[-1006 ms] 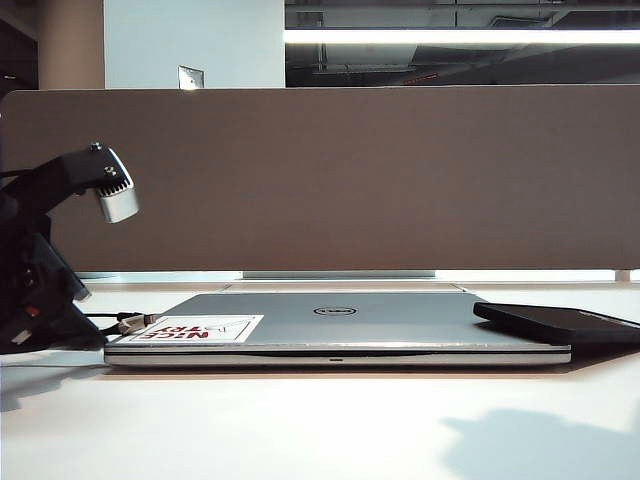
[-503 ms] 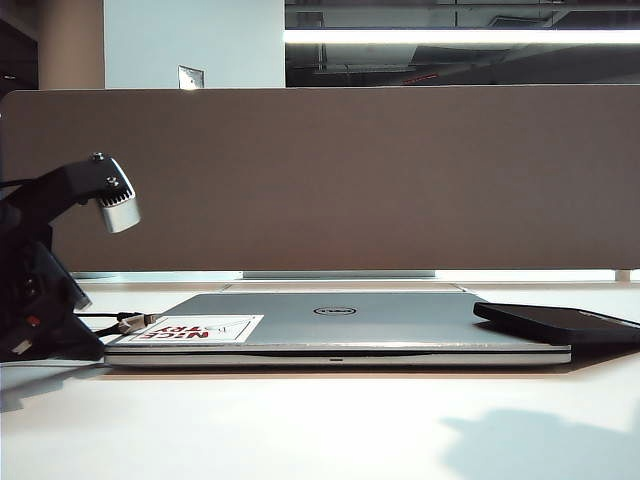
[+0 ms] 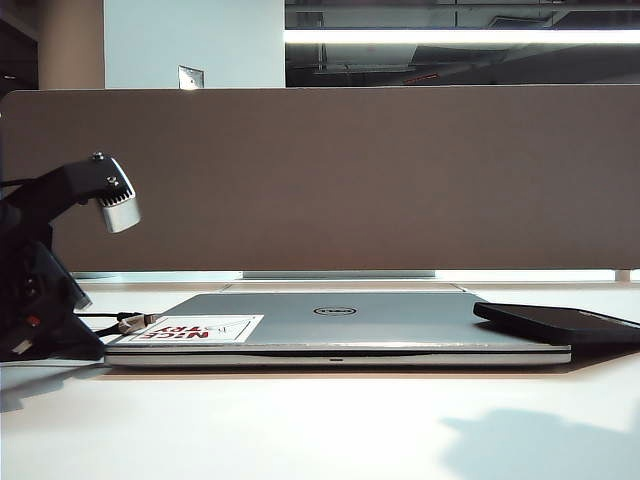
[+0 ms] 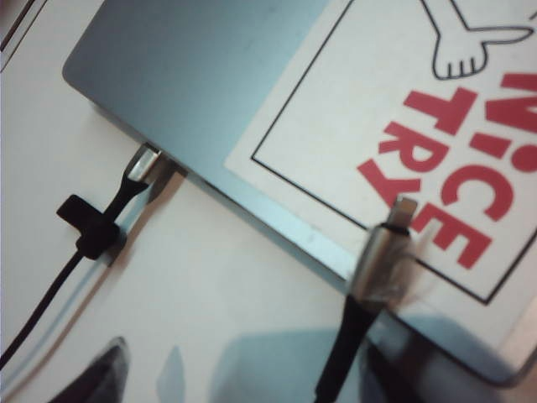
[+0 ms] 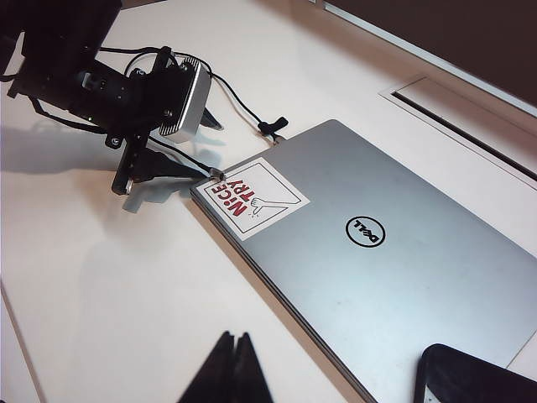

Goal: Pick up the charging cable and the phone, plug the charging cable into the charging port on the phone, and finally place them back on the table.

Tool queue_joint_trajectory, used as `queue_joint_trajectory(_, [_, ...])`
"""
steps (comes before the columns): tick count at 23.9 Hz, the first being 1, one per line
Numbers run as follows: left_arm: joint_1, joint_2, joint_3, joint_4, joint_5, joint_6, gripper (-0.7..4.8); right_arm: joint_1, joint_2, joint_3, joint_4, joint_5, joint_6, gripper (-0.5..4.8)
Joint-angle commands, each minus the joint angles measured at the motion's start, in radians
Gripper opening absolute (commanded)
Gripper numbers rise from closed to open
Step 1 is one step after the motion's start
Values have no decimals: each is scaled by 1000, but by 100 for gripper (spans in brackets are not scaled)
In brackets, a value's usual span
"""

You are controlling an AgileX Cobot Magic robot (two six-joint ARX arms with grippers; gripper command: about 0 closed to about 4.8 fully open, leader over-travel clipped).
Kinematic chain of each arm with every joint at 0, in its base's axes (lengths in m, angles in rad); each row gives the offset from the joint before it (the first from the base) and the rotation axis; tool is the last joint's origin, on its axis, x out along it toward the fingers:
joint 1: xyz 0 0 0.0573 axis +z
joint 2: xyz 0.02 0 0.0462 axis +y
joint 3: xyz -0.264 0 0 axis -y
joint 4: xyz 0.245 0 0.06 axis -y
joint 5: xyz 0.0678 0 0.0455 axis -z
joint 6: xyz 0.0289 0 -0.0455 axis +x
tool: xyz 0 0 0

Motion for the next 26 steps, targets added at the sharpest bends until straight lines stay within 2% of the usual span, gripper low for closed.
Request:
queue_joint_trajectory(1, [-1,-2,2,10,0,2,350,0,-3,4,20,-2,4,-4])
queue_joint_trajectory(26, [-2,32,2,37,0,4,350,0,-3,4,21,-2,4,-4])
